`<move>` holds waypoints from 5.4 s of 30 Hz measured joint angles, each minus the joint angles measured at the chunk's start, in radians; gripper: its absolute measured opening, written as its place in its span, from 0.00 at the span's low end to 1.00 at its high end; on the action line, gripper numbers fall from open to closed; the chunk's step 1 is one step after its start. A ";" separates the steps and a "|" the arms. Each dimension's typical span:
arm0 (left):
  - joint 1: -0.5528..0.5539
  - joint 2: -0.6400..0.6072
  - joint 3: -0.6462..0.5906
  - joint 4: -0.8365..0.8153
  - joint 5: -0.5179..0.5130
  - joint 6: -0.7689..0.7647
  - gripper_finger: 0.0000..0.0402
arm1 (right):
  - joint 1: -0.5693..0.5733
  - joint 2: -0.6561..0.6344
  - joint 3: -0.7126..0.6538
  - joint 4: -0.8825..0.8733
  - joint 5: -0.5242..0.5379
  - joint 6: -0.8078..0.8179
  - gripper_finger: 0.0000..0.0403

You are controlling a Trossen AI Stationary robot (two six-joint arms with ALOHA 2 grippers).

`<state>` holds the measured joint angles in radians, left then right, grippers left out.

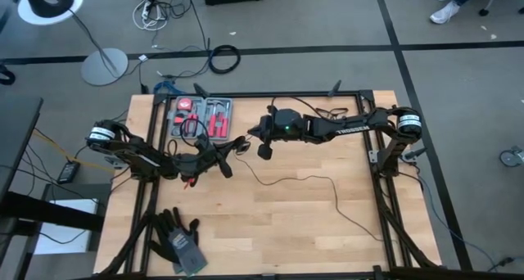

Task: Coil cords
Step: Coil the black wire on the black spool

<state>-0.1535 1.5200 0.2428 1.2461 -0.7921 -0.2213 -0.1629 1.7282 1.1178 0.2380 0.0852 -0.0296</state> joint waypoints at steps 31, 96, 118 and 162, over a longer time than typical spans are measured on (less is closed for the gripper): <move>0.003 0.000 0.000 0.077 -0.021 0.008 0.00 | 0.003 -0.008 -0.024 -0.344 -0.109 -0.025 0.03; 0.000 0.000 0.001 0.239 0.178 0.139 0.00 | 0.015 0.119 -0.315 0.819 -0.353 0.238 0.13; 0.004 -0.001 0.003 0.055 0.234 -0.068 0.00 | -0.043 0.026 -0.316 0.627 -0.441 0.204 0.00; 0.037 0.002 -0.007 -0.003 0.224 -0.146 0.00 | -0.127 -0.066 -0.313 0.267 -0.556 0.211 0.20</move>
<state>-0.1169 1.5215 0.2358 1.2435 -0.5684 -0.3675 -0.2898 1.6622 0.8043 0.5053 -0.4704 0.1813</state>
